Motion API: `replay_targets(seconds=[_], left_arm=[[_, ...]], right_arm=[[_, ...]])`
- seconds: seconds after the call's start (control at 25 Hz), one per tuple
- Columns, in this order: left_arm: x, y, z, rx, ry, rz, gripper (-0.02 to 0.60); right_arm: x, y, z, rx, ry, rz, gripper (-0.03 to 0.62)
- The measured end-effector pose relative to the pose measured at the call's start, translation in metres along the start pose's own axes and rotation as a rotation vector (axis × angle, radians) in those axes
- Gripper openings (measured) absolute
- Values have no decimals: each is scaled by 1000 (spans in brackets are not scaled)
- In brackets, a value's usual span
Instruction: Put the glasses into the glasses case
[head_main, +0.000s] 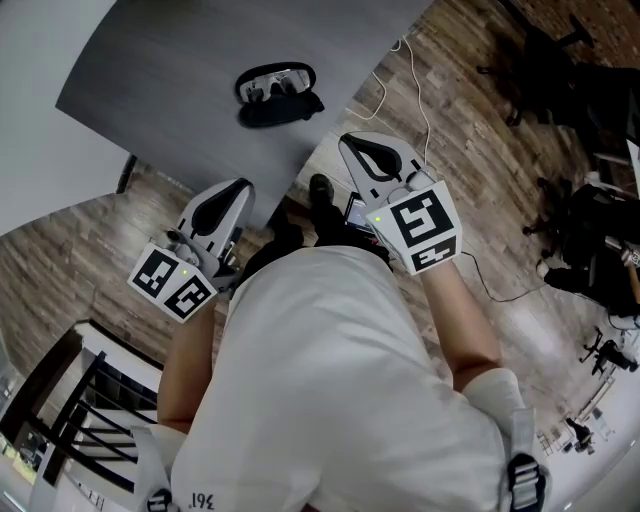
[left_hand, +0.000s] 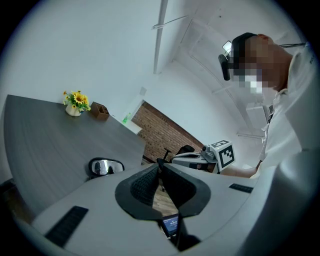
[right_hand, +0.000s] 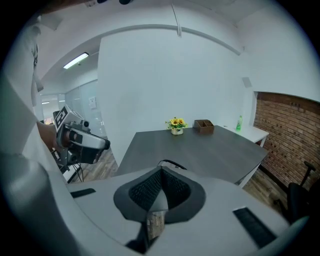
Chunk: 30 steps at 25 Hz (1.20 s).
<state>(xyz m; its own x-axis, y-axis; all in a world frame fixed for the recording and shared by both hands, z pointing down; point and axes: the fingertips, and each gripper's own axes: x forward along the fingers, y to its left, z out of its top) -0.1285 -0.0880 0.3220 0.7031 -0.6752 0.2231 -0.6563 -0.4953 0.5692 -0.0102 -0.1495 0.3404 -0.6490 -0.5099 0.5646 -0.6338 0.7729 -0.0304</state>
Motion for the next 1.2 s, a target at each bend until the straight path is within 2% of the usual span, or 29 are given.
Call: replay_targets(seconds=[0.4,0.84,1.2], left_arm=[[-10,-12,6,2,-6,-26,32],[-16,-23,14,14,-19,-52,32],[-22,-16,12,7,-19,-47,32]], right_arm=[[-22,4,20,-12,-45,-22,9],[-25,17,38,-55,-77,8,9],[-20,9,44,-62,-73,-35,9]])
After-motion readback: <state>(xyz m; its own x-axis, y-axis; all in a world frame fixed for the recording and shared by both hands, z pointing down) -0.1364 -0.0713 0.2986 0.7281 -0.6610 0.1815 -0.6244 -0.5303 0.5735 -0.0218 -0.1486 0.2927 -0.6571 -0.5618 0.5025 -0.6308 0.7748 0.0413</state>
